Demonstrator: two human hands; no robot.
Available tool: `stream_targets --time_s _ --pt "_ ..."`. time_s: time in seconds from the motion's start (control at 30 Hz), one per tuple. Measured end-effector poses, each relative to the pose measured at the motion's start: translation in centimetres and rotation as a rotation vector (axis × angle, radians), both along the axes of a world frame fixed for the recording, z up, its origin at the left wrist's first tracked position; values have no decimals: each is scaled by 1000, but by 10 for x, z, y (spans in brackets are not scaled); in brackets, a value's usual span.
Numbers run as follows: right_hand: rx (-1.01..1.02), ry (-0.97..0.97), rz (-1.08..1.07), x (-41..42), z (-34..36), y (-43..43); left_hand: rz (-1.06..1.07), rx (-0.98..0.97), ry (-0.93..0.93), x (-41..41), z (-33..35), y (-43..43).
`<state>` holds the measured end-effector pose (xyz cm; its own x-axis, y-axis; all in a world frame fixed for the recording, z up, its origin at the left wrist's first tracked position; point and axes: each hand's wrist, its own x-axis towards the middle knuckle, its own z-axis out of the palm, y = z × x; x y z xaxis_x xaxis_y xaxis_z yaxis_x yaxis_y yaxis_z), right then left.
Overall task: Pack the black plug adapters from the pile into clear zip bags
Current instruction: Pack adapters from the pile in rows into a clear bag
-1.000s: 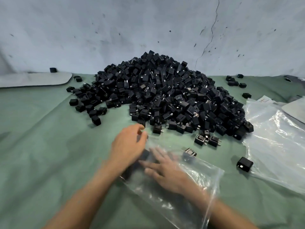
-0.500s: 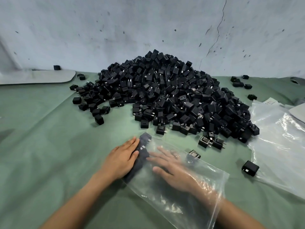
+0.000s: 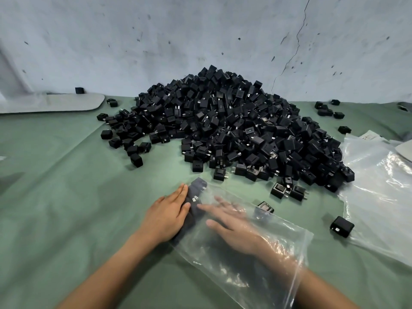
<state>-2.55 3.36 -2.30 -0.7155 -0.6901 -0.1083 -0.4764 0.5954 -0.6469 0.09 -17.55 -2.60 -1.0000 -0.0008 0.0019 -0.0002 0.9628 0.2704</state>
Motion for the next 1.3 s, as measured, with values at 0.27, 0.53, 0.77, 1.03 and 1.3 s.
stream_targets --time_s 0.27,0.53,0.77,1.03,1.3 --pt "-114 -76 6 -7 1 5 9 9 21 2 -2 -1" --pt "-117 -91 -29 -15 3 -9 18 10 21 2 -1 0" --pt "-101 -55 12 -9 -9 5 22 8 27 3 -1 0" --pt "-109 91 8 -6 -20 4 19 -4 5 3 1 2" --pt "-128 128 -1 9 -20 21 -9 -170 -93 3 2 3"
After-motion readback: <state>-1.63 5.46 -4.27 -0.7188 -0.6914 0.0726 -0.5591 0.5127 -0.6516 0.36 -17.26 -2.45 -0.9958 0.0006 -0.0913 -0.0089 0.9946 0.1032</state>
